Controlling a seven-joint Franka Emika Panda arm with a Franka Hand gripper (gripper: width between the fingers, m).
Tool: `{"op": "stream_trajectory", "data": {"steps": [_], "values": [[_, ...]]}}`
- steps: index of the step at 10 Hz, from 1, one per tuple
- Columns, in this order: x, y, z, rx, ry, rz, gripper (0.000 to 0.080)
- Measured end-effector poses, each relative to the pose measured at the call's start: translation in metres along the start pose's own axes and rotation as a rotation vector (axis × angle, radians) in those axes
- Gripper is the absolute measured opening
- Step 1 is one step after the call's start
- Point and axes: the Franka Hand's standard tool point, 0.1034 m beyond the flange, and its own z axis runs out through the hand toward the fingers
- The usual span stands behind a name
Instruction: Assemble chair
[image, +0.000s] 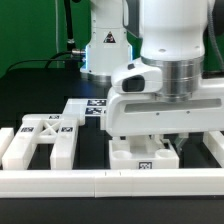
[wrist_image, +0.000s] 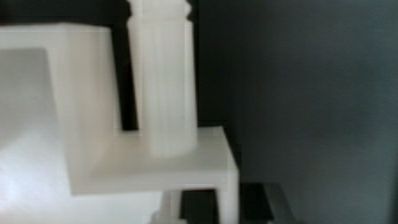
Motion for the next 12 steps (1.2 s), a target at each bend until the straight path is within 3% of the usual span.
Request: {"op": "stream_trajectory", "data": {"steps": [3, 6, 11, 12], "values": [[0.014, -0.032, 0.001, 0.005, 0.013, -0.029, 0.0031], [0.020, -0.052, 0.000, 0.006, 0.025, -0.038, 0.0031], [0.021, -0.050, -0.003, 0.003, 0.026, -0.040, 0.0031], [0.023, -0.045, -0.011, -0.002, 0.028, -0.034, 0.0131]]}}
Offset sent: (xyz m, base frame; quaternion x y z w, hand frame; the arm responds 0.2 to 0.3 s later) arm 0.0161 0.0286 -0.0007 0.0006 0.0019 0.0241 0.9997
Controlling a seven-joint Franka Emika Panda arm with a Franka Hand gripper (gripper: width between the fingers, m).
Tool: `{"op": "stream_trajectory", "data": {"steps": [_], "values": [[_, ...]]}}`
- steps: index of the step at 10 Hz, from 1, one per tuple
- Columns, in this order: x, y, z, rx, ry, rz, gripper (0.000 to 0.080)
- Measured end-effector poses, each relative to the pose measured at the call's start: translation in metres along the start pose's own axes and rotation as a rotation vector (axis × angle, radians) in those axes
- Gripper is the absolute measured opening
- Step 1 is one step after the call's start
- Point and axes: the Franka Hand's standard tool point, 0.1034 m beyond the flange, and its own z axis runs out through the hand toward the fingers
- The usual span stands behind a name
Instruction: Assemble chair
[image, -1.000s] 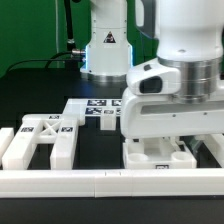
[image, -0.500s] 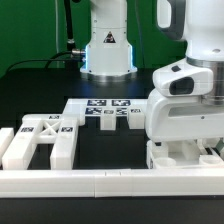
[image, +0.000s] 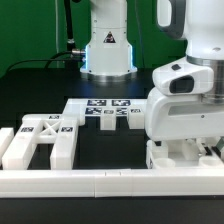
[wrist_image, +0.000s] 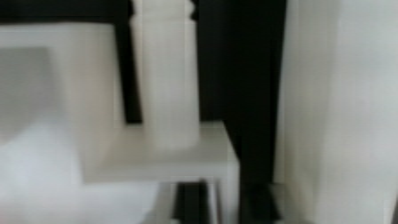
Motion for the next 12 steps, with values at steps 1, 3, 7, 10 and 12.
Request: {"op": "stream_trajectory", "data": {"steps": [1, 3, 7, 10, 12], "values": [[0.003, 0.000, -0.010, 0.001, 0.011, 0.001, 0.0271], [0.009, -0.001, -0.033, 0.006, 0.031, -0.006, 0.0405], [-0.024, 0.033, -0.073, 0.000, 0.037, -0.035, 0.0647], [-0.025, 0.033, -0.071, -0.001, 0.033, -0.035, 0.0649], [-0.039, 0.051, -0.055, 0.000, 0.051, 0.006, 0.0649]]}}
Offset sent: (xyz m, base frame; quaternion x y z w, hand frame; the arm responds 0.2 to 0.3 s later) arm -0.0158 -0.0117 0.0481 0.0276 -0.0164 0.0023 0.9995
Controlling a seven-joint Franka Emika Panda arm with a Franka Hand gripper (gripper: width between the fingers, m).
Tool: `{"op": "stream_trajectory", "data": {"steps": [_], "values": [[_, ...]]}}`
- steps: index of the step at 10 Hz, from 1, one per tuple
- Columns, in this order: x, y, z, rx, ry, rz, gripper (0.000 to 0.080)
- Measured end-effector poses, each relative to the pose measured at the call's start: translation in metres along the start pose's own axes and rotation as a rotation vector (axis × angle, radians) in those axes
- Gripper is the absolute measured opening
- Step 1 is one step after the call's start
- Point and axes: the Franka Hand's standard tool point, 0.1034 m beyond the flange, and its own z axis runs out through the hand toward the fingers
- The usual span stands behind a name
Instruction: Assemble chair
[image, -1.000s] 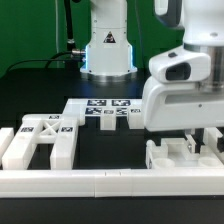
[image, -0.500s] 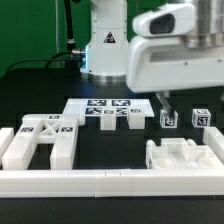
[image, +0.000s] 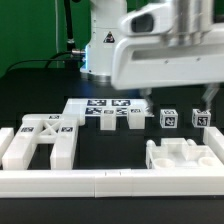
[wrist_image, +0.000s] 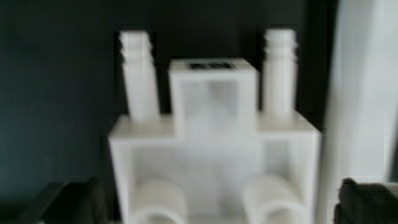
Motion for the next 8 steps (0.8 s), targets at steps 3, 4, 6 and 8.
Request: {"op": "stream_trajectory", "data": {"steps": [3, 4, 6, 8], "values": [[-0.058, 0.037, 0.011, -0.020, -0.047, -0.002, 0.0649], [-0.066, 0.045, 0.012, -0.023, -0.054, -0.005, 0.0649], [-0.065, 0.042, 0.012, -0.021, -0.075, -0.010, 0.0649], [-0.069, 0.040, 0.013, -0.017, -0.123, -0.010, 0.0649]]}}
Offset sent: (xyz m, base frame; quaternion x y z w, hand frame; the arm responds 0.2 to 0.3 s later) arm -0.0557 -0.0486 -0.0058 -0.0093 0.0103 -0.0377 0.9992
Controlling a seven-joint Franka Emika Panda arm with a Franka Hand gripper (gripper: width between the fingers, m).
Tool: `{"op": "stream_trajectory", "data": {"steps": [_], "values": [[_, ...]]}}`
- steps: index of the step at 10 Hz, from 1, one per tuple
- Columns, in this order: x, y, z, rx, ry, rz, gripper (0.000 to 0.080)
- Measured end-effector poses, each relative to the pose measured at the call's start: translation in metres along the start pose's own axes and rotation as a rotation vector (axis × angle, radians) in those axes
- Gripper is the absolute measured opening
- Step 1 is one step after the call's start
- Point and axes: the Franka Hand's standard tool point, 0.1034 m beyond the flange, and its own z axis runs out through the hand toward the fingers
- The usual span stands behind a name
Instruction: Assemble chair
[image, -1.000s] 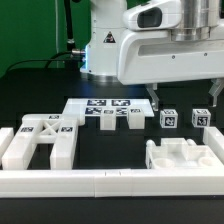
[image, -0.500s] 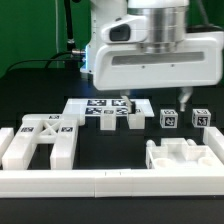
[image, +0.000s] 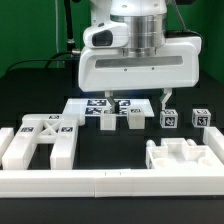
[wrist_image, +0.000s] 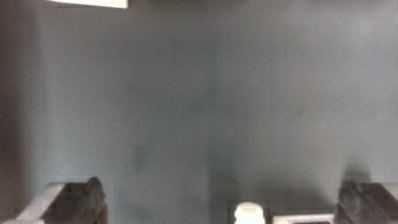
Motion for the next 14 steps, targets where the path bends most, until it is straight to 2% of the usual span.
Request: {"op": "stream_trajectory", "data": {"steps": [2, 4, 5, 8, 10, 11, 13, 14], "values": [[-0.016, -0.003, 0.010, 0.008, -0.182, 0.041, 0.0649], [-0.034, -0.015, 0.023, 0.010, -0.290, 0.029, 0.0649], [-0.041, -0.016, 0.024, 0.013, -0.354, 0.026, 0.0649], [-0.045, -0.016, 0.025, 0.022, -0.553, 0.023, 0.0649], [-0.057, -0.003, 0.025, 0.025, -0.710, 0.012, 0.0649], [-0.059, -0.003, 0.026, 0.025, -0.776, 0.012, 0.0649], [-0.061, -0.004, 0.032, 0.024, -0.850, 0.018, 0.0649], [-0.059, -0.007, 0.035, 0.021, -0.839, 0.017, 0.0649]]}}
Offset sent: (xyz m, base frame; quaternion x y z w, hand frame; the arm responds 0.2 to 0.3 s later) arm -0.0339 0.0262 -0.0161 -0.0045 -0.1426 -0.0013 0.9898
